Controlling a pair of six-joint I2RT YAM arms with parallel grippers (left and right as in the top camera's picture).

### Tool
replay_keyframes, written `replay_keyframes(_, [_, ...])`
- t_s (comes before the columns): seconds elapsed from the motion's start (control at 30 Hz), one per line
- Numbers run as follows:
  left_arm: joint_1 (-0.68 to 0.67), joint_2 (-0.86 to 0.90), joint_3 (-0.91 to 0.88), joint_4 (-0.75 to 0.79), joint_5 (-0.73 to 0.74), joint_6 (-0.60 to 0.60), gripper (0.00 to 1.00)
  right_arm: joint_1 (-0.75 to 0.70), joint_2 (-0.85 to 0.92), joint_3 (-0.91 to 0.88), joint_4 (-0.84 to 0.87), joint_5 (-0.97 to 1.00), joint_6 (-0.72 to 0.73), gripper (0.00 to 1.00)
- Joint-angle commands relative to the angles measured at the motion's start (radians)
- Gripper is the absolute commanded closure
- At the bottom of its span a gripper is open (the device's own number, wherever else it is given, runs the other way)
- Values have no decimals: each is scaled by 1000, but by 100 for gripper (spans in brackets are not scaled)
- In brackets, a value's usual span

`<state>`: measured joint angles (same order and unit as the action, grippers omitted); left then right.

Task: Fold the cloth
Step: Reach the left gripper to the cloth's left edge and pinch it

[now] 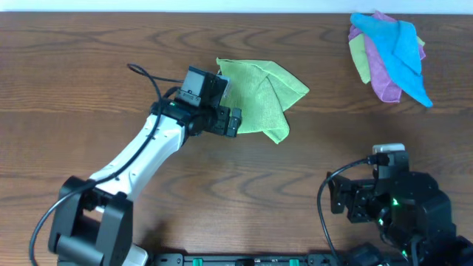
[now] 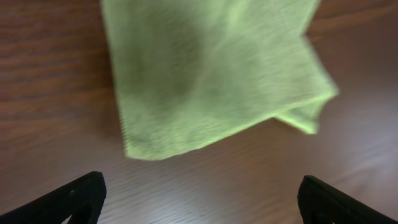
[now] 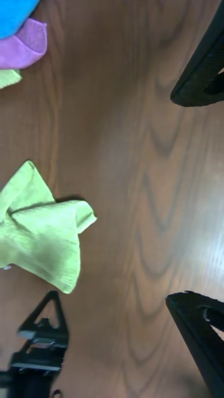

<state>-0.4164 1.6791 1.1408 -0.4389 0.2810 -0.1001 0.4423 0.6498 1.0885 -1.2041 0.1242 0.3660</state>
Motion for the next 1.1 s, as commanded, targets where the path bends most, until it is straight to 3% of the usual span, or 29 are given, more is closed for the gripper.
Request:
replay_keyframes(0.0, [2,68,14,-8,-99,18,8,-5,3,-4,18,38,21,9])
replay_keyframes(0.07, [2,108,14,7,-101,18,18,-5,3,-4,31,39,18,18])
replay_keyframes(0.1, [2,123,14,14,-101,18,28,-5,3,-4,34,45,19,34])
replay_keyframes(0.17, [2,147,14,25,-101,-1,51,-5,3,-4,35,54,18,48])
replay_keyframes(0.23, [2,155,14,25,-101,-33,67,-5,3,-4,35,60,19,51])
replay_keyframes(0.27, [2,156,14,26,-101,-35,82,-5,3,-4,34,60,19,51])
replay_keyframes(0.33, [2,155,14,27,-100,-35,91,-5,3,-4,35,60,19,55])
replay_keyframes(0.67, [-1,155,14,52,-84,-103,94,-5,3,-4,35,89,19,52])
replay_keyframes(1.07, [-10,187,14,140,-94,-75,94,-5,3,-4,34,105,19,54])
